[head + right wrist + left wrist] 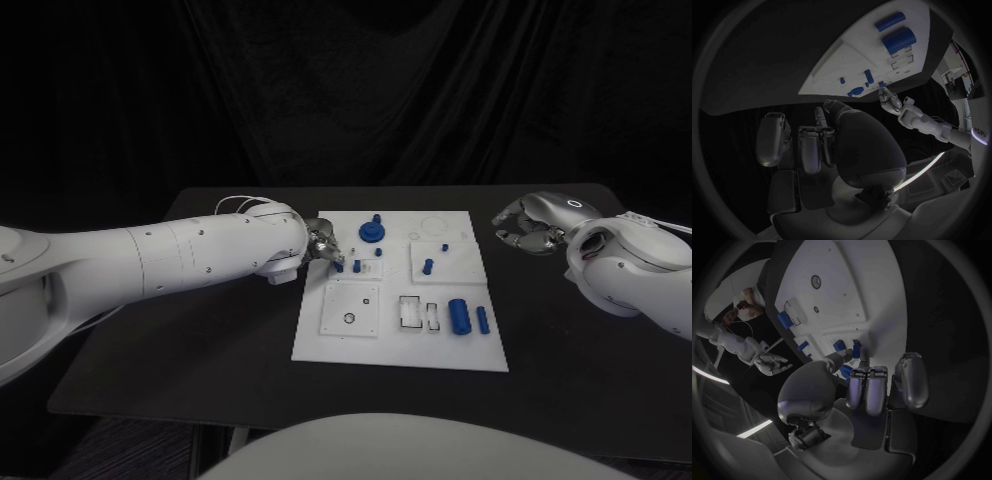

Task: Assemble the parts on the task board

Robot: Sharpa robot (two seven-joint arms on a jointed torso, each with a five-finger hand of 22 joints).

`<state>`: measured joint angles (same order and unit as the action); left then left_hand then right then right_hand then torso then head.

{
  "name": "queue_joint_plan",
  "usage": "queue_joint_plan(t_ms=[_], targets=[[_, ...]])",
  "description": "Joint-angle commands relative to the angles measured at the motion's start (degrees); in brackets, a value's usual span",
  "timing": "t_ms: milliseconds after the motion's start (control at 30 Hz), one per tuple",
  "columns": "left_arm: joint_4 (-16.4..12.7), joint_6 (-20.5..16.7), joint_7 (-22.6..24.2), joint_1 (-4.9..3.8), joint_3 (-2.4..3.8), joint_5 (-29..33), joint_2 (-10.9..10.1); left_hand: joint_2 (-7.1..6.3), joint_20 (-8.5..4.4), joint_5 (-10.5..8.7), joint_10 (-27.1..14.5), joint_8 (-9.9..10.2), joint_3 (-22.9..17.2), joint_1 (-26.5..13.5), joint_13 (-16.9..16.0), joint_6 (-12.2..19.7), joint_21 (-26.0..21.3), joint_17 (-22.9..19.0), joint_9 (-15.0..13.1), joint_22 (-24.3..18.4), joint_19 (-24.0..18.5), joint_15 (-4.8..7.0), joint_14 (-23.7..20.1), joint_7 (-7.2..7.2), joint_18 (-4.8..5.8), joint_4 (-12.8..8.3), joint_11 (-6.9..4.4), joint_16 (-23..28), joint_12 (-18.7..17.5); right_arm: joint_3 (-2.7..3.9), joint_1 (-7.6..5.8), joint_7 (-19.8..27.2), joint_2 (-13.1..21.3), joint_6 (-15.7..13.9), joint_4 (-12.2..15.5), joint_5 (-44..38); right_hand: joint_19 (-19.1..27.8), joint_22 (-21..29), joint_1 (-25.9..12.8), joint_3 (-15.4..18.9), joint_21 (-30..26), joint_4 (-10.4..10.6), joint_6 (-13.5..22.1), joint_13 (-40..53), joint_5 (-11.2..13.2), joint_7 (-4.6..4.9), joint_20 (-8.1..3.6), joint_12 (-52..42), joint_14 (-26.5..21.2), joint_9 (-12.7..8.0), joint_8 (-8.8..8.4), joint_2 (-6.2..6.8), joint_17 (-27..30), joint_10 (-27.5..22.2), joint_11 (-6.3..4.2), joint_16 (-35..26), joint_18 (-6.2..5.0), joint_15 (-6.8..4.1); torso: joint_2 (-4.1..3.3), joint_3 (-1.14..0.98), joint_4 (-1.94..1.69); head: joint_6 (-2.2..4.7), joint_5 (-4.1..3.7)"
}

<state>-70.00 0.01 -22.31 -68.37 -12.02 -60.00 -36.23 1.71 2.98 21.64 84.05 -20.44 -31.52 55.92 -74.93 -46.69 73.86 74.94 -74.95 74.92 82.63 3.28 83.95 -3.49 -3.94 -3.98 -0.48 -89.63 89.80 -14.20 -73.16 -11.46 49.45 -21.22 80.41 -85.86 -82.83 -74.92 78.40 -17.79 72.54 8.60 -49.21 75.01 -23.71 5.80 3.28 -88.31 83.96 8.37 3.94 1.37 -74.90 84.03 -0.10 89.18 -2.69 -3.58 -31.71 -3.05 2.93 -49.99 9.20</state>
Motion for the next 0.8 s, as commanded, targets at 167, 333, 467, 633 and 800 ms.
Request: queue_joint_plan(t_ms=[167,333,467,633,800], targets=[[0.18,1.25,0.9,0.58,-0.08,0.35,0.29,0.71,-0.17,-7.65,5.95,-0.85,1.25,-1.28,-15.07,0.8,-0.77,15.06,-1.56,9.86,-0.37,0.25,6.05,-0.13,0.06,2.78,-0.07,-0.37,0.2,0.04,0.13,-0.92,-0.11,0.3,-0.03,-0.15,0.49,-9.98,-0.46,-0.32,-0.14,0.14,0.16,13.52,-0.24,0.14,-0.09,0.36,5.67,-0.07,-0.13,-0.09,-14.31,4.21,0.47,-0.33,-1.15,0.45,0.03,0.02,0.04,-0.01,-0.07],[0.29,1.65,1.02,0.93,-0.08,0.35,0.22,0.28,0.14,-10.48,5.95,-0.49,4.43,-2.58,-15.07,1.06,-1.22,15.06,-1.46,9.78,-0.54,-0.08,6.05,-0.53,0.0,5.84,0.31,-0.37,0.2,0.04,0.14,-0.98,-0.11,0.43,-0.07,-0.15,0.49,-9.98,-0.46,-0.32,-0.14,0.14,0.16,13.52,-0.24,0.14,-0.09,0.36,5.67,-0.07,-0.13,-0.09,-14.31,4.21,0.47,-0.33,-1.15,0.45,-0.01,0.07,0.04,-0.01,-0.15],[0.53,2.0,1.06,1.17,-0.08,0.34,0.15,-0.15,0.3,-11.04,5.95,-0.09,6.18,-3.16,-15.07,1.33,-1.44,15.06,-1.42,9.74,-0.65,-0.28,6.05,-0.78,-0.03,7.18,0.53,-0.37,0.2,0.04,0.14,-1.02,-0.14,0.48,-0.2,-0.15,0.49,-9.98,-0.46,-0.32,-0.14,0.14,0.16,13.52,-0.24,0.14,-0.09,0.36,5.67,-0.07,-0.13,-0.09,-14.31,4.21,0.47,-0.33,-1.15,0.45,0.01,0.08,0.05,-0.01,-0.17],[0.78,2.57,0.71,1.34,-0.08,0.34,0.07,-0.51,0.51,-11.87,5.95,0.53,8.3,-3.42,-15.07,1.61,-1.62,15.06,-1.38,9.71,-0.73,-0.49,6.05,-1.04,-0.06,8.59,0.8,-0.37,0.2,0.04,0.14,-1.04,-0.17,0.53,-0.3,-0.15,0.47,-10.0,-0.51,-0.35,-0.1,0.11,0.16,13.52,-0.24,0.16,-0.08,0.36,5.66,-0.07,-0.12,-0.07,-14.3,4.21,0.48,-0.34,-1.14,0.46,-0.02,0.02,0.06,-0.01,-0.14],[0.84,3.35,0.1,1.48,-0.08,0.34,-0.11,-0.54,0.65,-12.51,5.95,1.02,9.73,-3.53,-15.07,1.75,-1.72,15.06,-1.36,9.7,-0.76,-0.64,6.05,-1.24,-0.08,9.59,0.97,-0.37,0.2,0.04,0.14,-1.06,-0.19,0.58,-0.35,-0.15,0.47,-10.0,-0.51,-0.35,-0.1,0.11,0.16,13.52,-0.24,0.16,-0.08,0.36,5.66,-0.07,-0.12,-0.07,-14.3,4.21,0.48,-0.34,-1.14,0.46,0.02,0.03,0.05,-0.01,-0.07]])
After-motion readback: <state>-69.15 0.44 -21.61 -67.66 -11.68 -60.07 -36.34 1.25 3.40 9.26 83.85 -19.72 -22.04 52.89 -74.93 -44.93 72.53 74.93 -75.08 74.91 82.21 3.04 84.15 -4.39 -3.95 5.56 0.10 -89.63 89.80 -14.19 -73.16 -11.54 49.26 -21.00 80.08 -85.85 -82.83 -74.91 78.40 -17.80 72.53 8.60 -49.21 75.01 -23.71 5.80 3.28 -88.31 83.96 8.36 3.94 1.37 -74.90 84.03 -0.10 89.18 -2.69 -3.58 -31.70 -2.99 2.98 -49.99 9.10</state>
